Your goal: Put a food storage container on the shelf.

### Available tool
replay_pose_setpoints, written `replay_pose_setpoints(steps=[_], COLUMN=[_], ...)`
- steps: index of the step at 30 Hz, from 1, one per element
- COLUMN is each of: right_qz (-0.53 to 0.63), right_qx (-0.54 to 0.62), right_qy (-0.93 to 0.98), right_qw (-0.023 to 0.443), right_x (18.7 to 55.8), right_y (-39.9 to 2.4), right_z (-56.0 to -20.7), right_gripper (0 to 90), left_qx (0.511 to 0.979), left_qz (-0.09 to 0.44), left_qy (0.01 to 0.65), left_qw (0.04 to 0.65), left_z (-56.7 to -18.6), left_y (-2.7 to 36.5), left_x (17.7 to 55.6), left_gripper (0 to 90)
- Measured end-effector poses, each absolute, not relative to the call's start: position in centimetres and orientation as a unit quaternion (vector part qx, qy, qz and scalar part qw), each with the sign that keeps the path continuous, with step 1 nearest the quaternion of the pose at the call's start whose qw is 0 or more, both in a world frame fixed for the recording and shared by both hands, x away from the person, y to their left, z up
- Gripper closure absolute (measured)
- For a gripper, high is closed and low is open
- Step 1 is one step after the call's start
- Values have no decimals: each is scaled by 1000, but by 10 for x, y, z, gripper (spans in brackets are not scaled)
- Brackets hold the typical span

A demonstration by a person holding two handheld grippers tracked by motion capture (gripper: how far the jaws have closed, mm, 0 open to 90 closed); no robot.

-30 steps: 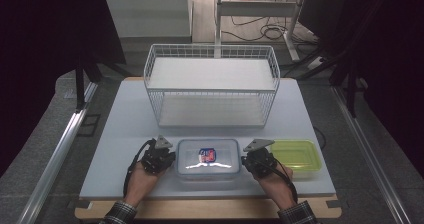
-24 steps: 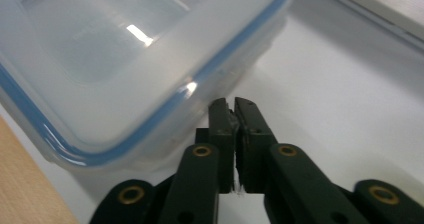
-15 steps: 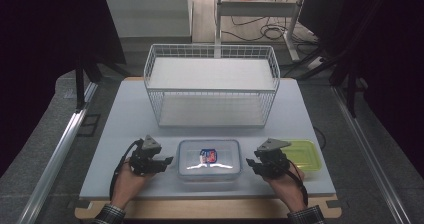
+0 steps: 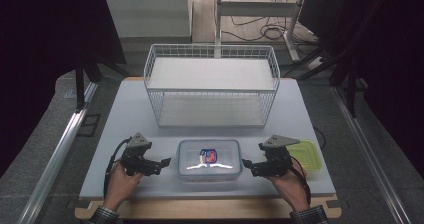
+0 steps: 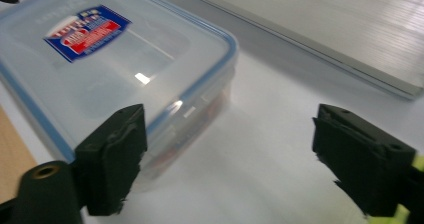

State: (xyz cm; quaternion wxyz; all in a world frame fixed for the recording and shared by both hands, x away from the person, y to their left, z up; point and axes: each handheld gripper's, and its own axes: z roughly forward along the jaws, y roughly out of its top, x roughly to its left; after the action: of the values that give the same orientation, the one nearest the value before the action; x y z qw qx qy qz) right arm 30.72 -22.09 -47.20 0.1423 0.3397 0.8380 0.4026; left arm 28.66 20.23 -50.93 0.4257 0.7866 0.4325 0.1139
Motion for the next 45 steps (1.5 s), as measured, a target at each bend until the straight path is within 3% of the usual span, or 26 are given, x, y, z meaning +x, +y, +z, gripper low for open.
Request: replay_pose_setpoints(steps=[11,21,30,35,43,45], right_qz=[400,390,404,406,388,387], right_qx=[334,342,375,383,393,389], right_qy=[843,850,834,828,830,831], right_qw=[131,92,-17,-56,-79,-92], right_x=[306,314,334,337,333,330], right_y=[-203,-184,-181,-178,-184,-190], right_z=[-471,-474,-491,-497,-492,-490], right_gripper=[24,28,32,15,123,185], left_qx=[800,809,805,801,808,797], left_qz=[85,45,-31,-65,-78,-85], left_qy=[406,391,393,402,400,402], left_qw=[433,436,442,439,426,443], left_z=[-492,-496,-512,-515,-512,-510], left_y=[176,154,146,146,149,159], left_x=[281,289,305,306,301,298], left_gripper=[14,12,0,0,34,147])
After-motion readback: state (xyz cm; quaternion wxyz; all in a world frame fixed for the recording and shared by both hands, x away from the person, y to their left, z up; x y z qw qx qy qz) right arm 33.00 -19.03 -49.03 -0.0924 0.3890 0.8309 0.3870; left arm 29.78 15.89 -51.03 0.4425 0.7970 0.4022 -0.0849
